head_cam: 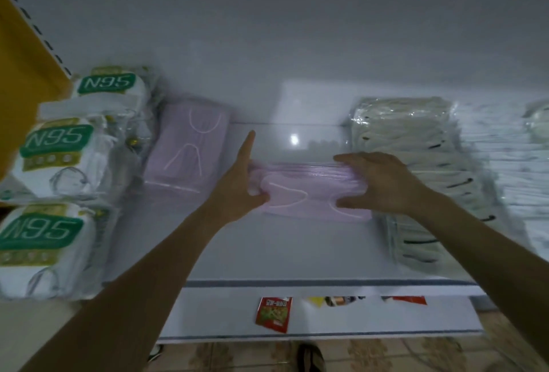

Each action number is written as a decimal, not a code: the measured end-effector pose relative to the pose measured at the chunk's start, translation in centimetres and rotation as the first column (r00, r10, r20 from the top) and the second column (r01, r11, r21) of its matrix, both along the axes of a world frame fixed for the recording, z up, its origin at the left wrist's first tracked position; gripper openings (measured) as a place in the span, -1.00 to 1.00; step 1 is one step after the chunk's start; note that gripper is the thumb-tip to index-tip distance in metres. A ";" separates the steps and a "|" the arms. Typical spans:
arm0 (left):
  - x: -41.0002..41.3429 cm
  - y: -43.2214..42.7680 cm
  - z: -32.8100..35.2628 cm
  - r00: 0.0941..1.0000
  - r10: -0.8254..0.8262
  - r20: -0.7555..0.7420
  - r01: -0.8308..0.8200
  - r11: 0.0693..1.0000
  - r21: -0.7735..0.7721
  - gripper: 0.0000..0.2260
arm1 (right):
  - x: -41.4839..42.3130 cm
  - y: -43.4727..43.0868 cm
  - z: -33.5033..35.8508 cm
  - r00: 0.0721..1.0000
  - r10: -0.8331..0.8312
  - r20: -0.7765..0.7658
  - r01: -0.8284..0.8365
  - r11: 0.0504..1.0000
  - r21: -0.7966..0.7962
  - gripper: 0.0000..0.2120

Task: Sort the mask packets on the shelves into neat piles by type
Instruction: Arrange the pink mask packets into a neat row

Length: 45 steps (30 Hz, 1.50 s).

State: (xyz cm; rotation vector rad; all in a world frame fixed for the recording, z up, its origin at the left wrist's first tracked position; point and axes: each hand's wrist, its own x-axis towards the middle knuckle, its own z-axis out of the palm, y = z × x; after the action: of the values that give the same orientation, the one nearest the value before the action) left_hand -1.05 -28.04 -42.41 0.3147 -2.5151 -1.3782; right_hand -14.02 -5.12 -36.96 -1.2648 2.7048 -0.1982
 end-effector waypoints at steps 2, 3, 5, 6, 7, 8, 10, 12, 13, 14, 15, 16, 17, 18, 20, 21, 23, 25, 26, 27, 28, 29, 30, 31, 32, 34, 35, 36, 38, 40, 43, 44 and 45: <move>0.1 0.1 -0.4 0.998 0.056 -0.042 -0.053 0.996 0.067 0.01 | -0.6 1.7 -0.2 0.964 -0.149 0.218 0.158 0.987 -0.028 -0.21; 0.2 0.2 -0.8 0.994 0.096 -0.058 -0.088 0.989 0.123 0.03 | -0.9 2.5 -0.7 0.920 -0.184 0.346 0.222 0.972 -0.074 -0.25; 0.3 0.5 -1.5 0.981 0.193 -0.029 -0.181 0.956 0.231 0.02 | -0.9 3.5 -2.0 0.866 -0.180 0.466 0.295 0.937 -0.187 -0.38; 0.3 0.7 -1.7 0.977 0.215 -0.006 -0.207 0.945 0.253 0.00 | -1.0 3.7 -2.6 0.859 -0.174 0.481 0.330 0.908 -0.260 -0.45; 0.2 0.8 -2.0 0.975 0.224 0.002 -0.217 0.943 0.253 -0.03 | -1.0 3.6 -3.1 0.845 -0.166 0.509 0.376 0.861 -0.343 -0.51; 0.1 1.0 -2.2 0.975 0.223 -0.009 -0.214 0.948 0.237 -0.07 | -0.9 3.4 -3.4 0.813 -0.148 0.563 0.436 0.796 -0.420 -0.57; 0.0 1.3 -2.2 0.970 0.236 -0.064 -0.215 0.949 0.229 -0.10 | -0.7 2.8 -3.8 0.721 -0.081 0.688 0.583 0.608 -0.539 -0.68; -0.1 1.7 -1.9 0.966 0.233 -0.116 -0.201 0.951 0.236 -0.08 | -0.1 2.0 -4.2 0.698 -0.048 0.715 0.639 0.492 -0.591 -0.78; -0.2 2.0 -1.9 0.968 0.218 -0.128 -0.185 0.956 0.225 -0.08 | 0.2 1.5 -4.8 0.707 -0.058 0.704 0.634 0.493 -0.596 -0.79; -0.2 2.3 -2.1 0.975 0.184 -0.128 -0.152 0.963 0.223 -0.09 | 0.5 1.1 -5.4 0.716 -0.078 0.694 0.629 0.504 -0.592 -0.80; -0.2 2.7 -2.1 0.982 0.148 -0.119 -0.119 0.967 0.225 -0.09 | 0.8 0.7 -6.0 0.719 -0.109 0.687 0.635 0.507 -0.584 -0.80; -0.3 2.9 -2.4 0.982 0.151 -0.117 -0.119 0.963 0.242 -0.10 | 1.0 0.3 -6.6 0.722 -0.137 0.678 0.641 0.501 -0.582 -0.78; -0.6 3.1 -2.3 0.978 0.170 -0.123 -0.135 0.959 0.250 -0.12 | 0.9 -0.1 -6.9 0.727 -0.160 0.668 0.647 0.484 -0.589 -0.77; -1.1 3.3 -2.3 0.972 0.194 -0.129 -0.156 0.953 0.260 -0.15 | 0.7 -0.4 -6.9 0.731 -0.187 0.656 0.652 0.474 -0.591 -0.76; -2.0 3.5 -1.7 0.962 0.227 -0.150 -0.188 0.953 0.238 -0.21 | 0.1 -1.1 -6.4 0.731 -0.230 0.643 0.664 0.455 -0.593 -0.72; -2.8 3.4 -1.4 0.953 0.253 -0.168 -0.218 0.955 0.203 -0.22 | -0.4 -1.5 -5.8 0.730 -0.238 0.640 0.670 0.434 -0.603 -0.69; -4.8 2.6 -0.5 0.933 0.282 -0.223 -0.252 0.956 0.153 -0.22 | -1.9 -2.4 -4.4 0.754 -0.263 0.602 0.654 0.398 -0.644 -0.54; -7.2 1.8 0.5 0.932 0.254 -0.260 -0.243 0.967 0.073 -0.18 | -4.0 -3.5 -3.0 0.769 -0.295 0.567 0.639 0.374 -0.672 -0.37; -8.5 1.4 0.8 0.932 0.253 -0.260 -0.256 0.966 0.024 -0.17 | -5.2 -4.0 -2.7 0.774 -0.301 0.557 0.633 0.368 -0.681 -0.30; -9.6 1.1 1.1 0.933 0.262 -0.246 -0.273 0.962 -0.008 -0.16 | -6.5 -4.4 -2.6 0.773 -0.303 0.557 0.635 0.380 -0.673 -0.26; -10.6 0.9 1.4 0.933 0.284 -0.222 -0.295 0.955 -0.015 -0.16 | -7.5 -4.9 -2.8 0.767 -0.309 0.562 0.641 0.411 -0.648 -0.23; -11.5 0.7 1.4 0.932 0.304 -0.197 -0.313 0.950 -0.019 -0.16 | -8.2 -5.3 -3.0 0.770 -0.314 0.555 0.635 0.455 -0.624 -0.21; -12.2 0.5 1.1 0.933 0.314 -0.177 -0.323 0.946 -0.024 -0.16 | -8.7 -5.6 -3.4 0.787 -0.309 0.534 0.611 0.507 -0.607 -0.20; -12.7 0.3 0.8 0.939 0.313 -0.145 -0.320 0.947 -0.030 -0.17 | -9.0 -5.8 -3.7 0.810 -0.301 0.504 0.577 0.561 -0.594 -0.19; -13.1 0.2 0.3 0.949 0.303 -0.093 -0.308 0.950 -0.052 -0.18 | -9.3 -5.9 -4.1 0.829 -0.295 0.476 0.547 0.606 -0.578 -0.19; -13.3 0.0 -0.7 0.957 0.286 0.040 -0.279 0.952 -0.125 -0.21 | -9.4 -6.0 -4.7 0.844 -0.291 0.451 0.511 0.695 -0.506 -0.18; -13.4 0.0 -1.0 0.955 0.284 0.082 -0.269 0.950 -0.160 -0.23 | -9.5 -6.0 -5.0 0.852 -0.286 0.438 0.491 0.725 -0.483 -0.18; -13.4 -0.1 -1.3 0.954 0.284 0.095 -0.264 0.947 -0.183 -0.25 | -9.6 -6.0 -5.1 0.861 -0.276 0.428 0.474 0.741 -0.476 -0.16; -13.5 -0.3 -1.4 0.963 0.265 0.057 -0.248 0.948 -0.200 -0.25 | -9.8 -6.0 -5.3 0.873 -0.255 0.415 0.451 0.745 -0.491 -0.14; -13.7 -0.9 -1.3 0.969 0.248 -0.006 -0.243 0.943 -0.226 -0.23 | -9.9 -6.1 -5.5 0.886 -0.249 0.391 0.432 0.748 -0.503 -0.15; -13.9 -1.5 -1.4 0.950 0.305 0.067 -0.261 0.892 -0.368 -0.25 | -9.8 -6.4 -5.7 0.912 -0.293 0.286 0.397 0.802 -0.447 -0.17; -14.1 -1.5 -1.8 0.935 0.343 0.092 -0.254 0.825 -0.504 -0.26 | -9.7 -6.4 -5.8 0.926 -0.340 0.167 0.378 0.840 -0.388 -0.16; -14.2 -1.5 -2.0 0.927 0.367 0.072 -0.236 0.724 -0.648 -0.27 | -9.7 -6.5 -5.8 0.934 -0.358 0.013 0.343 0.882 -0.323 -0.15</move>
State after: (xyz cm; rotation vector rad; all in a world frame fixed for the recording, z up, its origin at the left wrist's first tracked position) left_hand -15.24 -29.54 -44.38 0.7051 -2.7375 -0.3378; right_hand -23.73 -11.64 -42.76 -0.8307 3.0134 -0.6849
